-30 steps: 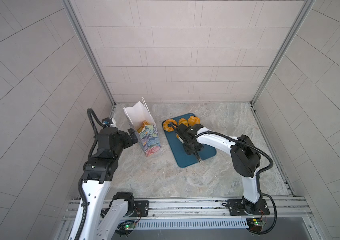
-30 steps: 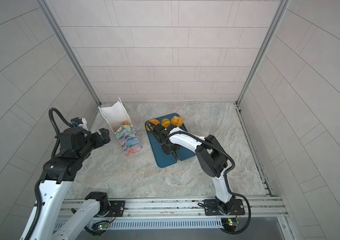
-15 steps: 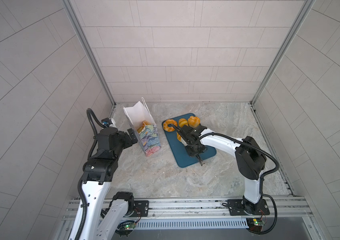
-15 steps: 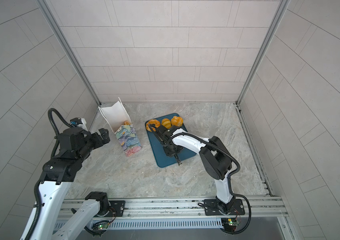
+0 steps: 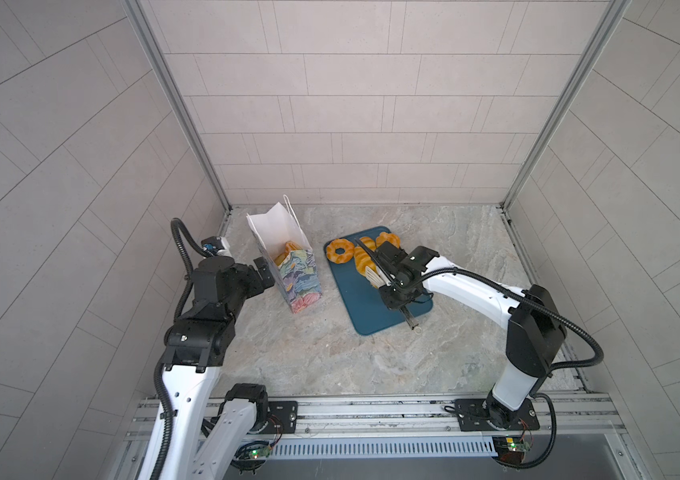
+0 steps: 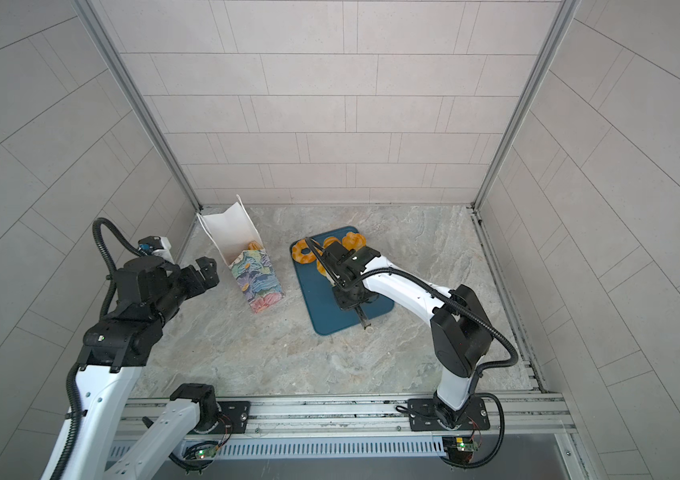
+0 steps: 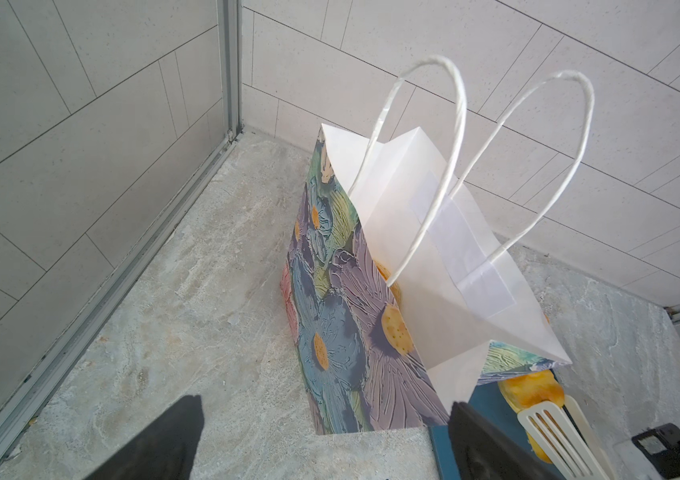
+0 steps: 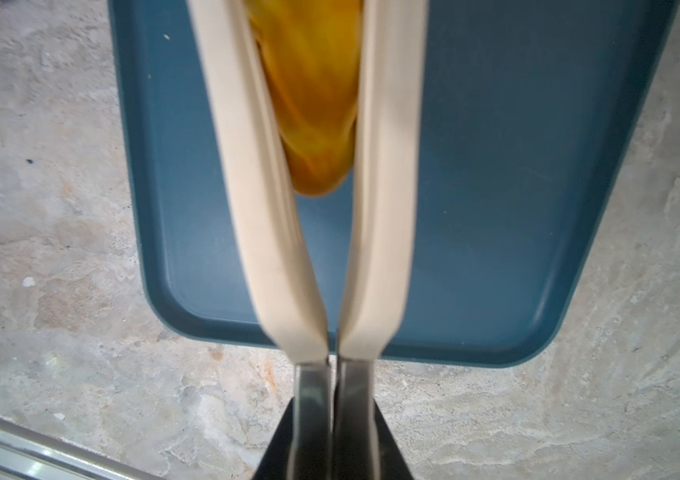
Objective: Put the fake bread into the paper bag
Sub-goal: 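Lift the striped croissant with the right tongs and carry it over the bag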
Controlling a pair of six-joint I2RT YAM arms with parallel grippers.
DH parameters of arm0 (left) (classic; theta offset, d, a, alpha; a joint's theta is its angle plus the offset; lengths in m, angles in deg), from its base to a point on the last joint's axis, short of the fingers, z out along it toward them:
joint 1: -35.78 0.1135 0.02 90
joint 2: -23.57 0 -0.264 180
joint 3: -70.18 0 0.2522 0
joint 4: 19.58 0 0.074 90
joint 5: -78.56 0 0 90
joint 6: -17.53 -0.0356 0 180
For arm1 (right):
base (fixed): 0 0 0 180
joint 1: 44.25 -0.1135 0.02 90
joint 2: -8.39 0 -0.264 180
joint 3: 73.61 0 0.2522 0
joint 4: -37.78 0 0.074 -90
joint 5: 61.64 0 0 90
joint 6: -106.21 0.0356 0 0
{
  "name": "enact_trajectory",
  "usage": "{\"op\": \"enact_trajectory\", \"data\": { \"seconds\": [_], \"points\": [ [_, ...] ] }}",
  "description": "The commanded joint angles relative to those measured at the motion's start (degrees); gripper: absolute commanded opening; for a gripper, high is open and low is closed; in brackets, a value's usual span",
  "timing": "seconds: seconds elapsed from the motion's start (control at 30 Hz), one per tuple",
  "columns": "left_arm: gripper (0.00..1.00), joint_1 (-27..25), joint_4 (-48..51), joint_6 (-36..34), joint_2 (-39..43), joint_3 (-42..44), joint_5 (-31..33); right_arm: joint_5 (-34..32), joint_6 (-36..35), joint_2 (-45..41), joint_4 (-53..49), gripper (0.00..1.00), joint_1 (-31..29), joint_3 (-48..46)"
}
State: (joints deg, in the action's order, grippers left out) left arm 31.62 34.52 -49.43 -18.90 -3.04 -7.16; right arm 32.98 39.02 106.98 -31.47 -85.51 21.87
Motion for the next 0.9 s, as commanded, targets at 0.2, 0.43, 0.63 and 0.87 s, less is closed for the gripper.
{"op": "enact_trajectory", "data": {
  "seconds": [0.2, 0.43, 0.63, 0.87],
  "points": [
    [1.0, -0.18, -0.43, -0.46, -1.0, -2.57, -0.2, 2.03, -1.36, -6.14, 0.47, 0.16, -1.85, 1.91],
    [1.0, -0.21, 0.0, 0.18, -3.69, -4.58, -0.53, 3.18, -1.62, -9.26, 0.82, 0.16, -3.6, 4.45],
    [1.0, -0.21, 0.28, 0.64, -5.07, -5.48, -1.06, 4.69, -2.62, -10.98, 1.8, 0.17, -5.16, 6.74],
    [1.0, -0.22, 0.88, 0.77, -5.82, -6.26, -0.85, 7.07, -3.34, -12.14, 3.5, 0.17, -5.74, 9.39]
  ]
}}
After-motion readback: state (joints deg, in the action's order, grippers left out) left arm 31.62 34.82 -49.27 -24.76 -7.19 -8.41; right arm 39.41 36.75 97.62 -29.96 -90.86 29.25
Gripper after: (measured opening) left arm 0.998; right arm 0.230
